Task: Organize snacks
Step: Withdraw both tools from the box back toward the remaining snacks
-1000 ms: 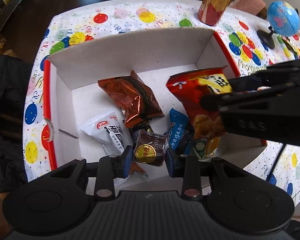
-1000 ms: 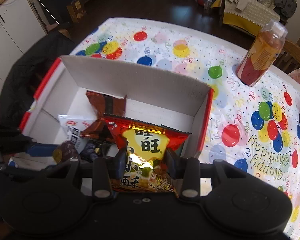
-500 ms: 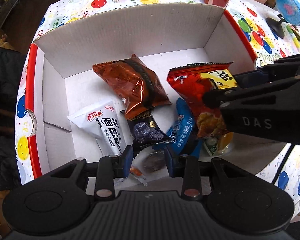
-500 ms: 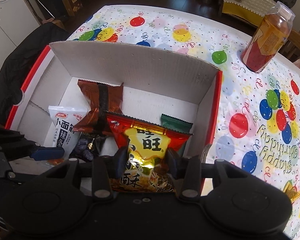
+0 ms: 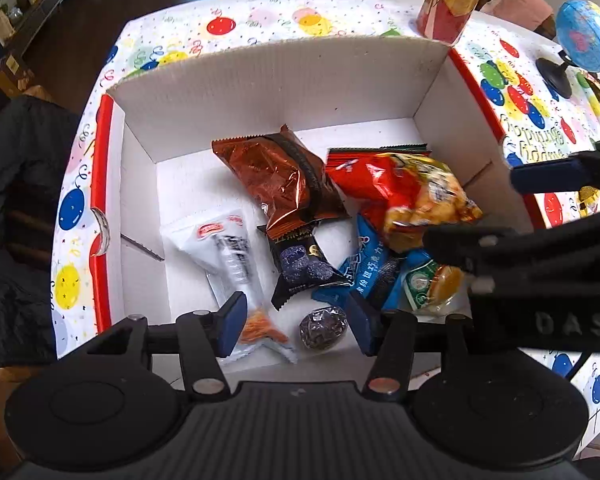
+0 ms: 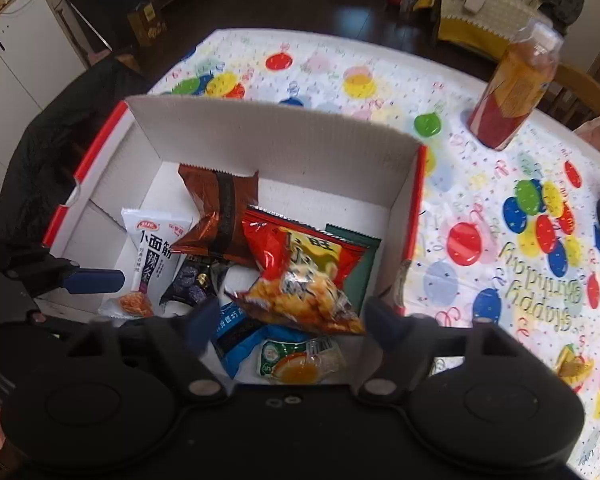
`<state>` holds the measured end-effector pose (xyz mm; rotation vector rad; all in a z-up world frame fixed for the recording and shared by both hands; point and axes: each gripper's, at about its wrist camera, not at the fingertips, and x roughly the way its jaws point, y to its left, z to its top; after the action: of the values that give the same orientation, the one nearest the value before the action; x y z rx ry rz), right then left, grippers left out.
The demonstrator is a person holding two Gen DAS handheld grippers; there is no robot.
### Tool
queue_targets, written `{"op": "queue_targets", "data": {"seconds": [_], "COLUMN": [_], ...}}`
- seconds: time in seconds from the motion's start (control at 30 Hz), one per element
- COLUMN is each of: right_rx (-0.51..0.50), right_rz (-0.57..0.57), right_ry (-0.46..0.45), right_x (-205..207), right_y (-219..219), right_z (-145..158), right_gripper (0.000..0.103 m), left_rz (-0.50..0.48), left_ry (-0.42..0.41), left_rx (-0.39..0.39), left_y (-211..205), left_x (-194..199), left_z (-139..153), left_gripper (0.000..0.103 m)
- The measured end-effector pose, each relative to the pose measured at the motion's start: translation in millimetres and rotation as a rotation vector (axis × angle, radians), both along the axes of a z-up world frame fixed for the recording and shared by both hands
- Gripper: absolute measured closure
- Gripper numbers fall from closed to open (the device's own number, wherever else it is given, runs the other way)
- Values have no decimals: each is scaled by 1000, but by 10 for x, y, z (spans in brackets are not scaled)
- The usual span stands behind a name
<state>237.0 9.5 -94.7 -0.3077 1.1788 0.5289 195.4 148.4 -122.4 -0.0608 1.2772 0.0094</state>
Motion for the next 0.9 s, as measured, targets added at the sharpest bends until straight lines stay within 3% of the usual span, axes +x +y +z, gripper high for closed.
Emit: {"op": "queue_targets", "data": {"seconds": [0.07, 0.23, 0.33, 0.4, 0.57, 0.9], "right_rx": [2, 53, 82, 95, 118, 158], "right_rz": [-10, -54, -86, -103, -153, -266], "right_ry": [-13, -28, -35, -38, -59, -97], "right_x": [-51, -206, -312, -396, -601, -1076], "right_y": [-38, -229, -349, -441, -666, -1057], "right_z": [68, 231, 295, 331, 423, 482], "right_gripper": [21, 13, 12, 2, 1, 0], "left_rz": [-11, -38, -61, -72, -72, -127], "left_ry": [-13, -29, -40, -37, -67, -148], "left_rx": [-1, 11, 10, 3, -29, -89], "left_y": [-21, -79, -120, -137, -127, -312], "left_x": [-36, -133, -203, -227, -298, -531], "left_z": [43, 125, 165, 168, 258, 463], "left_gripper": [37, 34, 25, 25, 23, 9]}}
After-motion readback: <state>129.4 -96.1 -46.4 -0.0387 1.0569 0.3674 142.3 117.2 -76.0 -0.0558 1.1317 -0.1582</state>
